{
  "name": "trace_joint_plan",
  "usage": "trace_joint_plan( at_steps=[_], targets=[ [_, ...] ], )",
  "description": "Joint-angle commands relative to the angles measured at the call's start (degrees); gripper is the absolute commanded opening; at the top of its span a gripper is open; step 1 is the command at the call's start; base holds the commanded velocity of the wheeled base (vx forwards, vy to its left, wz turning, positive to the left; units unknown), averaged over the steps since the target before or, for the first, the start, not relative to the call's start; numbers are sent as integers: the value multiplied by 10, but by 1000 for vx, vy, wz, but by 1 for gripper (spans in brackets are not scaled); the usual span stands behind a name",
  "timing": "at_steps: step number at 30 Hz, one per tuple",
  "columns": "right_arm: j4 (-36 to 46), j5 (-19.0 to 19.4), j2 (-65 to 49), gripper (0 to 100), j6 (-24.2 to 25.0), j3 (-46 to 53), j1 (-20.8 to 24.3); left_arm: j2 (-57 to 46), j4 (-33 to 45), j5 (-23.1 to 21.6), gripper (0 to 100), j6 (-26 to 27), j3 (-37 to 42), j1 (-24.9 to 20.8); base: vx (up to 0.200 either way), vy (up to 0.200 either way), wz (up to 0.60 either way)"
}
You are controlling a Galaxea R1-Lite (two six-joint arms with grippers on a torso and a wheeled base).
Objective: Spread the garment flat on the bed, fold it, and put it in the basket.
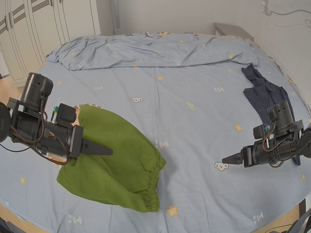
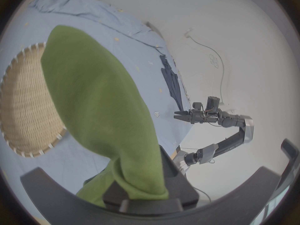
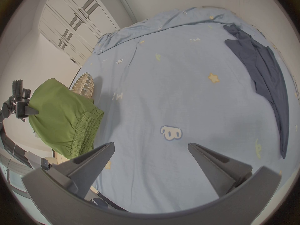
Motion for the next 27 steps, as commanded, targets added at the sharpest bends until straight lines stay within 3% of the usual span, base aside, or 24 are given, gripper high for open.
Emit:
trace_joint_plan(
  at_steps=[1, 3, 6, 14, 21, 27],
  targets=[
    [-1, 0, -1, 100, 0, -1, -8, -17, 0, 2, 0, 48, -5, -9, 0, 0, 0],
    [-1, 0, 0, 100, -2, -1, -15, -20, 1, 1, 0, 116, -9, -7, 0, 0, 0],
    [-1, -1, 0, 100, -3, 0, -15, -35, 0, 2, 0, 158, -10, -4, 0, 0, 0],
    [-1, -2, -1, 100, -4, 5, -15, -91, -14, 6, 0, 180, -22, 30, 0, 0, 0],
    [-1, -2, -1, 100, -3, 6, -7, -98, -101, 5, 0, 181, -26, 130, 0, 0, 0],
    [-1, -2, -2, 100, -3, 7, -7, -73, -152, -8, 0, 176, -24, 177, 0, 0, 0]
  ],
)
